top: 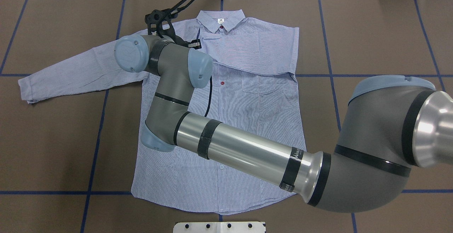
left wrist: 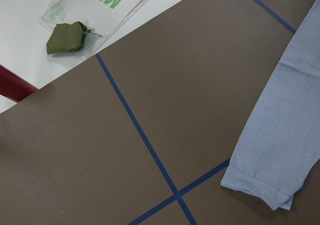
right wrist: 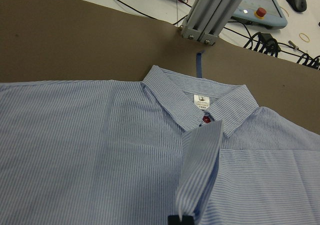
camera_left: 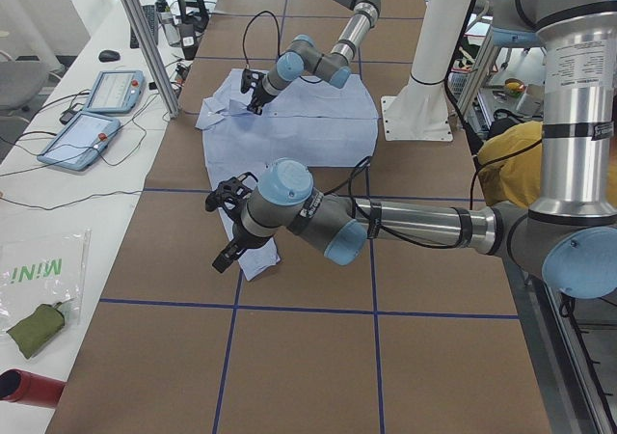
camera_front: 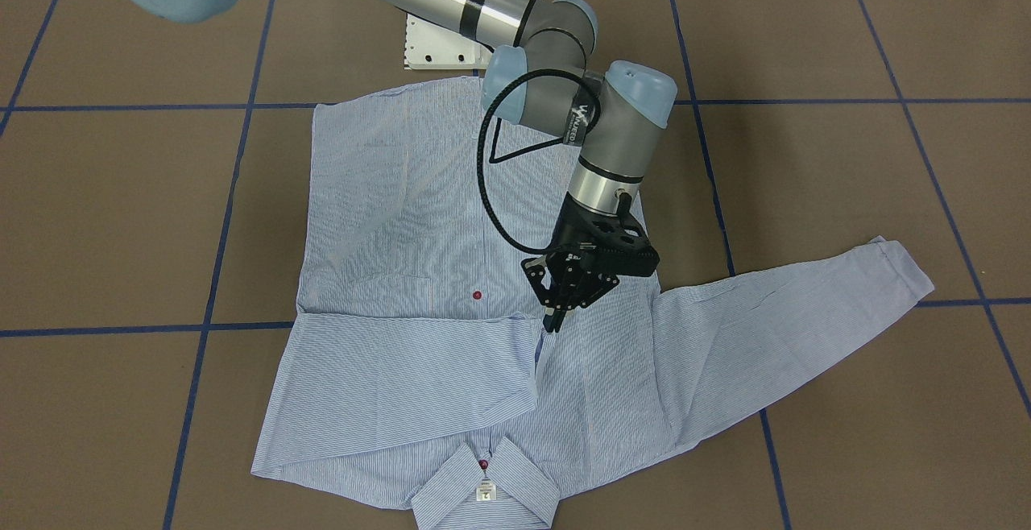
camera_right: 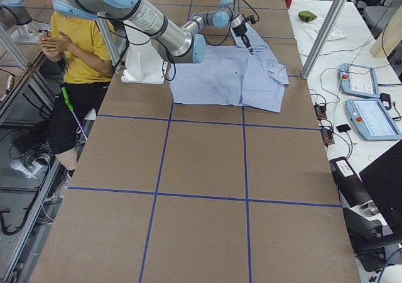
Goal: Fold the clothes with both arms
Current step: 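Carry the sleeve across the shirt front toward the collar with the right gripper, then release the sleeve on the shirt and withdraw the right gripper outward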
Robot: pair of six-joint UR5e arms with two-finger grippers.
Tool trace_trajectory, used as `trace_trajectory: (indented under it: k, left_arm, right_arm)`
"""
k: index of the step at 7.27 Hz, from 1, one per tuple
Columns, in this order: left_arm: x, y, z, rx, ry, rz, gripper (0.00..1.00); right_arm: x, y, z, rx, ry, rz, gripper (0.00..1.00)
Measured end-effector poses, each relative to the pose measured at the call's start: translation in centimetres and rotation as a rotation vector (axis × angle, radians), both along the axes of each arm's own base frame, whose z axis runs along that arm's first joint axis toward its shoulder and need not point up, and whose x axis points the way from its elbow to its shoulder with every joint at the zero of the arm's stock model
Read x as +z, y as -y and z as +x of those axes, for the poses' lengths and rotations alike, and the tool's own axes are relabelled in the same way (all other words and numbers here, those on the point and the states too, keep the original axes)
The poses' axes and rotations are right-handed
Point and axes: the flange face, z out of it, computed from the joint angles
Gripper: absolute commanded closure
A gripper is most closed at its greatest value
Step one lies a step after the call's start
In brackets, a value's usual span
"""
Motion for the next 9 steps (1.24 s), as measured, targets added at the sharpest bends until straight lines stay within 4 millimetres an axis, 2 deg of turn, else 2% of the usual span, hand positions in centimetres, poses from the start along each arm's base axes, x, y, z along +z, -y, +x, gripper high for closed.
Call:
trace_trajectory:
  k: [1,3,5,6,7,8,9]
  left_arm:
    - [0.2,0.0,0.0,0.001,0.000,-0.002,0.00]
    - [0.3,0.0,0.0,0.002,0.001,-0.004,0.00]
    - [0.6,0.0,0.0,0.002,0.001,-0.009,0.00]
    - [0.6,0.1,0.0,0.000,-0.001,-0.011,0.00]
    - [0.2,0.3,0.0,-0.012,-0.011,-0.017,0.00]
    - [-0.6,0.6,0.1,-0.038,-0.031,-0.022,0.00]
    - [-1.1,0.8,0.3,-0.055,-0.047,0.006,0.00]
  right_arm:
    - [-0.3,-0.7,-0.9,-0.008,-0.019,0.010,0.24]
    - [-1.4,-1.6,-1.8,-0.020,-0.050,0.046,0.06]
    - [-3.4,-1.8,-1.7,-0.023,-0.036,0.057,0.01]
    - [-4.1,-1.3,-0.9,-0.015,-0.005,0.045,0.01]
    - [-4.5,0.1,1.0,0.001,0.063,-0.002,0.01]
    - [-4.1,2.2,4.2,0.008,0.135,-0.088,0.01]
    - [-3.5,4.3,8.1,0.006,0.186,-0.154,0.01]
